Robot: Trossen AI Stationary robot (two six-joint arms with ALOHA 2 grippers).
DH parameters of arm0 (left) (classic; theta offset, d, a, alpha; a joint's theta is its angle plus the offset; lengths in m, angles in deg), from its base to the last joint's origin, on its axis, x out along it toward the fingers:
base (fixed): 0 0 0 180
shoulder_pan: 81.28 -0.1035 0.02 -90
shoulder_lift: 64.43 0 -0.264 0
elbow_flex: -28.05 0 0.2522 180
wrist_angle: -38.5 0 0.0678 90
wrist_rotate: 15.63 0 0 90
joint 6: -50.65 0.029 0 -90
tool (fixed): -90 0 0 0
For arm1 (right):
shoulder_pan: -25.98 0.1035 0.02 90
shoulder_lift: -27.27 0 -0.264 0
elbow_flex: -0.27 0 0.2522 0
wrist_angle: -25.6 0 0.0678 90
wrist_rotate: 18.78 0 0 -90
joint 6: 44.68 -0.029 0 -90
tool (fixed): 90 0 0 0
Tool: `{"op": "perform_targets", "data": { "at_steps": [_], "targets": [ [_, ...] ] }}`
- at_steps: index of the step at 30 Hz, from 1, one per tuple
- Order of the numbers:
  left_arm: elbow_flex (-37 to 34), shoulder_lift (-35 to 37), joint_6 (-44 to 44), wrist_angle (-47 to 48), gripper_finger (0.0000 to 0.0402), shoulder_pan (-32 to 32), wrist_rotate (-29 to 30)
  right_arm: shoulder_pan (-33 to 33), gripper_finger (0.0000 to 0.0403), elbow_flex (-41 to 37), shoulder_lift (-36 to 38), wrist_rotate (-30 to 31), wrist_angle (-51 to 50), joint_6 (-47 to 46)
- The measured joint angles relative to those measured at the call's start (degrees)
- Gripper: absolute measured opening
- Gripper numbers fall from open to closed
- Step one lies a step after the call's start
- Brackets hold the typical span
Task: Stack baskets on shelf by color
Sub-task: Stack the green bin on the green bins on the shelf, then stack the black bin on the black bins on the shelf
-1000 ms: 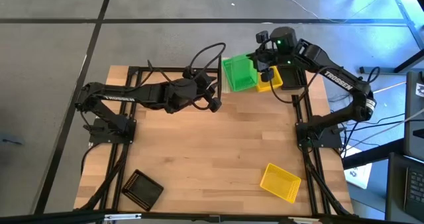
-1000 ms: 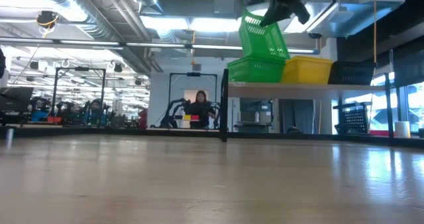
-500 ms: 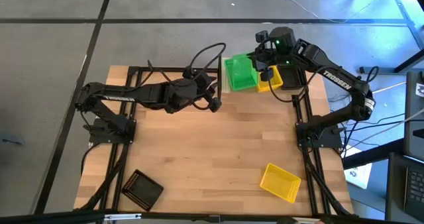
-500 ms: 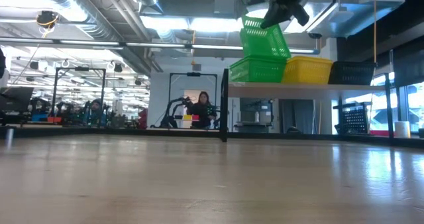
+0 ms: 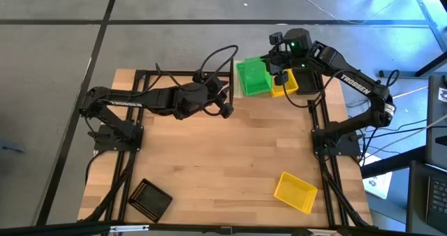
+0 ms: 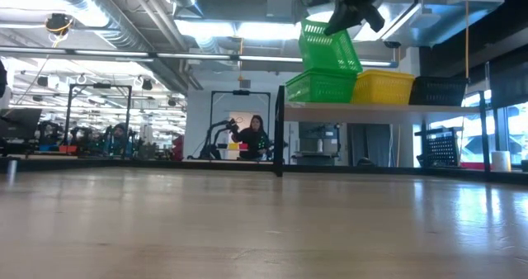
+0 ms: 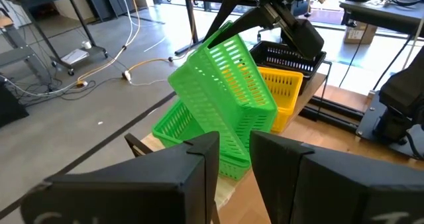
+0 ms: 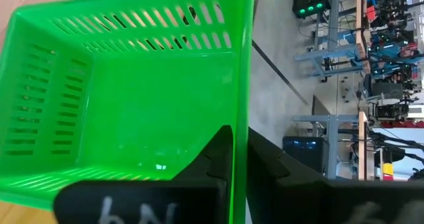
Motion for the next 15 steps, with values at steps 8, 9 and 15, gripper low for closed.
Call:
{"op": "perform_targets", "data": {
  "at_steps": [8, 9, 15],
  "targets": [
    [0.0, 0.0, 0.0, 0.0, 0.0077, 0.0, 0.0, 0.0, 0.0035, 0.0, 0.0, -0.2, 1.0, -0.2],
    [0.0, 0.0, 0.0, 0.0, 0.0077, 0.0, 0.0, 0.0, 0.0041, 0.0, 0.0, -0.2, 1.3, -0.2],
    [0.0, 0.0, 0.0, 0.0, 0.0077, 0.0, 0.0, 0.0, 0.0087, 0.0, 0.0, -0.2, 2.1, -0.1]
  ]
}}
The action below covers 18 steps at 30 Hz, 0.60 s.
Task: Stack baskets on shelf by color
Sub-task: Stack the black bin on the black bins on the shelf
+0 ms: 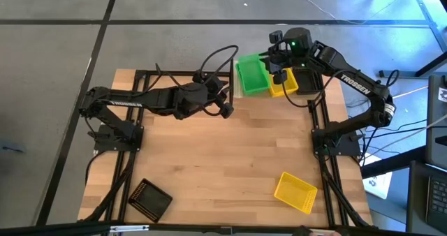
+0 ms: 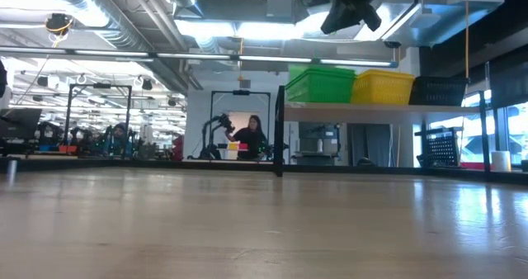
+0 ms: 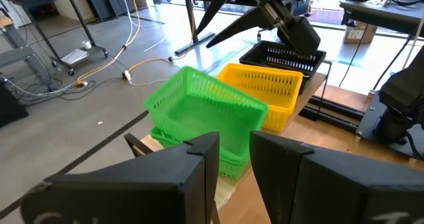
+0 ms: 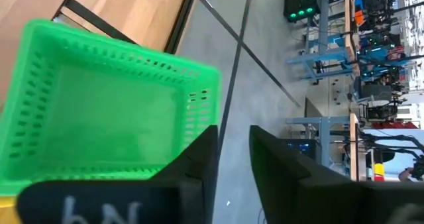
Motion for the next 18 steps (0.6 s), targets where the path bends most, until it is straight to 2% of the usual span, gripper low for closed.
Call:
{"op": "perform_targets", "data": {
  "at_steps": [4, 12, 15, 18],
  "targets": [
    [0.0, 0.0, 0.0, 0.0, 0.0077, 0.0, 0.0, 0.0, 0.0105, 0.0, 0.0, 0.1, 1.3, 0.2],
    [0.0, 0.0, 0.2, 1.3, 0.0077, 0.0, 0.0, 1.6, 0.0108, -0.1, 2.3, 2.5, 3.2, -2.2],
    [-0.1, 0.6, -1.2, 6.8, 0.0077, 0.0, -0.3, 3.1, 0.0108, -0.1, 4.9, 3.7, 2.8, -7.0],
    [0.0, 2.6, -8.2, 14.9, 0.0077, 0.7, -2.7, 5.3, 0.0108, -0.1, 8.0, 3.0, 0.5, -10.8]
  ]
}}
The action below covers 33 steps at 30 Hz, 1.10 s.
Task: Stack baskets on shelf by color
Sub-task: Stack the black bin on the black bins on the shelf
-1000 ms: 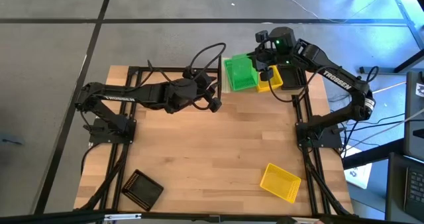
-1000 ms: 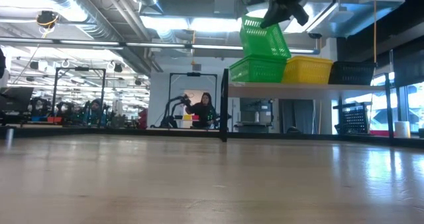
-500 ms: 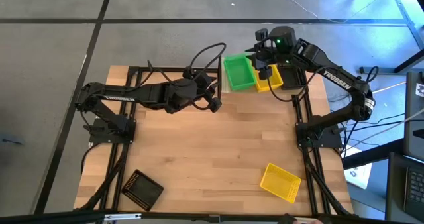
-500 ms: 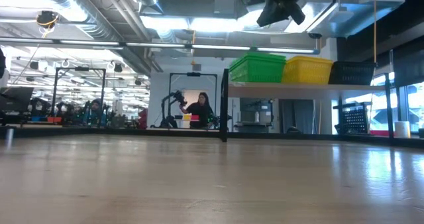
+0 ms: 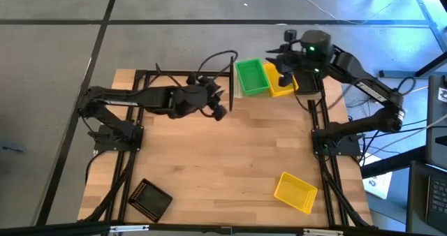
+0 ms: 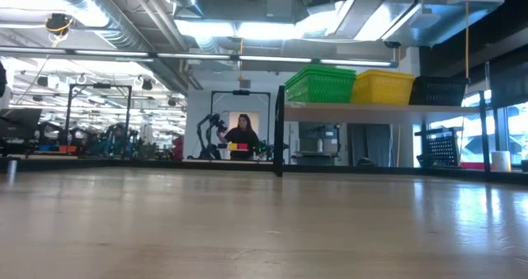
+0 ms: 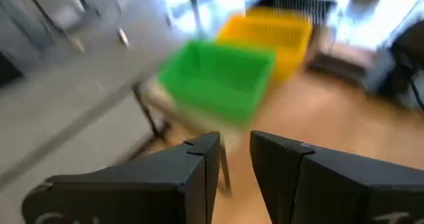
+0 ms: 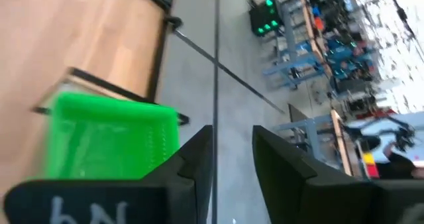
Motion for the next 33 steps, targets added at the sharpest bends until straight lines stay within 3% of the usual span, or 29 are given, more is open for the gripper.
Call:
{"op": "perform_targets", "data": {
  "at_steps": [6, 11, 14, 20, 30, 33],
  "targets": [
    [0.0, 4.8, -15.1, 20.6, 0.0077, 1.4, -17.2, 5.7, 0.0108, 0.0, 4.4, -0.5, -8.5, -3.4],
    [0.0, 5.4, -14.0, 33.2, 0.0077, 6.6, -33.5, 10.0, 0.0108, 0.0, 6.5, -0.4, -12.3, -10.5],
    [0.0, 4.3, -9.9, 37.4, 0.0077, 11.3, -39.8, 12.0, 0.0108, 0.0, 7.3, -0.5, -12.7, -14.2],
    [-2.9, 3.2, -11.6, 38.1, 0.0077, 21.4, -43.8, 15.4, 0.0108, 0.0, 7.8, -0.5, -13.2, -21.2],
    [-17.5, 3.2, -23.9, 22.0, 0.0077, 37.0, -45.4, 18.1, 0.0108, 0.0, 8.4, -10.7, -17.0, -25.0],
    [-21.9, 3.2, -25.5, 17.5, 0.0077, 40.0, -45.4, 18.1, 0.0108, 0.0, 8.3, -11.0, -17.9, -27.0]
  ]
}}
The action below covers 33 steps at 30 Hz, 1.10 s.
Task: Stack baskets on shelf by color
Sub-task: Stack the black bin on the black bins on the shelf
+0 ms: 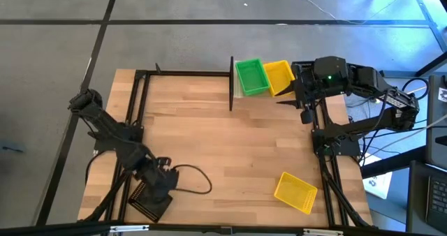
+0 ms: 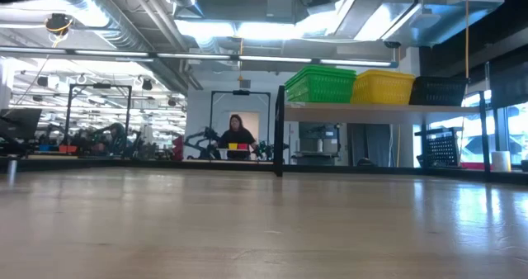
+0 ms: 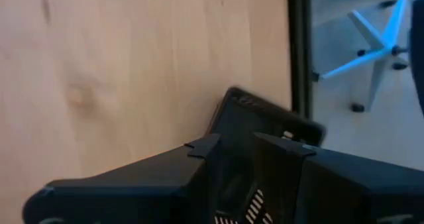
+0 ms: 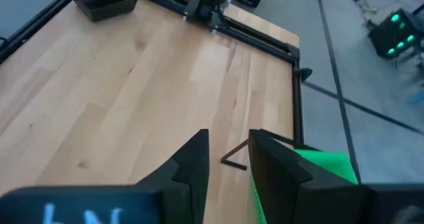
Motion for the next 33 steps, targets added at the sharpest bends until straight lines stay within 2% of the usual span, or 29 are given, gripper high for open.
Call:
{"op": "perform_targets", "data": {
  "at_steps": [10, 15, 33],
  "targets": [
    [-9.4, 0.0, -0.7, -2.8, 0.0077, 2.4, 1.2, 0.0, 0.0108, 0.0, 0.0, 0.0, -0.5, -3.3],
    [-12.8, 0.0, -0.5, -9.1, 0.0077, 2.4, -2.1, 0.0, 0.0108, 0.0, 0.0, 0.0, -0.5, -3.3],
    [-13.7, -1.6, 1.2, -9.8, 0.0077, 4.5, -1.0, 0.0, 0.0108, 0.0, 0.0, 0.0, -0.5, -3.3]
  ]
}}
